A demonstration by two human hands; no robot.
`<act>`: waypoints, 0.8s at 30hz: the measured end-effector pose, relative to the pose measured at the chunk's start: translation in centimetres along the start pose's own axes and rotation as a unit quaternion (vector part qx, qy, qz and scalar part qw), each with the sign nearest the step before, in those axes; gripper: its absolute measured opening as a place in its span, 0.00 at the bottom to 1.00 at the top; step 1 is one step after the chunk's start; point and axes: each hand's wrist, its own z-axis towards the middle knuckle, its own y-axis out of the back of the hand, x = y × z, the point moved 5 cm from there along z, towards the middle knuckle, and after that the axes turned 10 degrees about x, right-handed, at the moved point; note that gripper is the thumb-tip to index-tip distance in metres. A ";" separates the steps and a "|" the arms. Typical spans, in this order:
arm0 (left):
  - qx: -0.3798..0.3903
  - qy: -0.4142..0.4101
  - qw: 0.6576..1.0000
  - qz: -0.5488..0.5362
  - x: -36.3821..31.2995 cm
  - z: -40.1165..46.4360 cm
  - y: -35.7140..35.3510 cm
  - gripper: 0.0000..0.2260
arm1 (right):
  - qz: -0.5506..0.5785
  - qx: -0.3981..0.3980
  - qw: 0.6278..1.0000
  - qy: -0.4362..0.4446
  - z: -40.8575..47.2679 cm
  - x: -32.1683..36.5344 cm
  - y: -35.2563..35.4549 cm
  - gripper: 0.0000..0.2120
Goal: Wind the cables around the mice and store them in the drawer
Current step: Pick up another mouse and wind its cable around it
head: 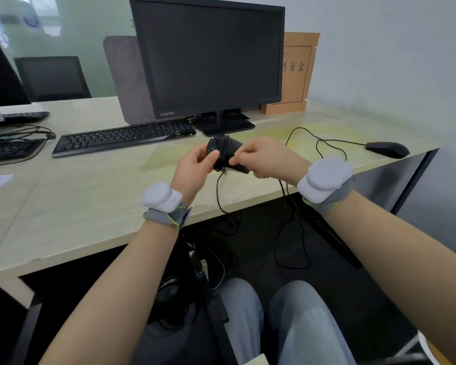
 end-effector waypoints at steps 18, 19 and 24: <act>0.312 0.044 0.897 -0.309 -0.7 -2.9 -3.8 0.14 | 0.298 -0.009 0.951 0.084 0.9 -4.2 2.5 0.07; 0.302 0.047 0.894 -0.327 -0.6 -2.8 -3.8 0.15 | 0.296 -0.020 0.951 0.089 1.0 -4.1 2.5 0.07; 0.267 0.067 0.872 -0.405 -0.2 -2.7 -3.6 0.12 | 0.267 -0.076 0.956 0.096 0.8 -4.0 1.2 0.10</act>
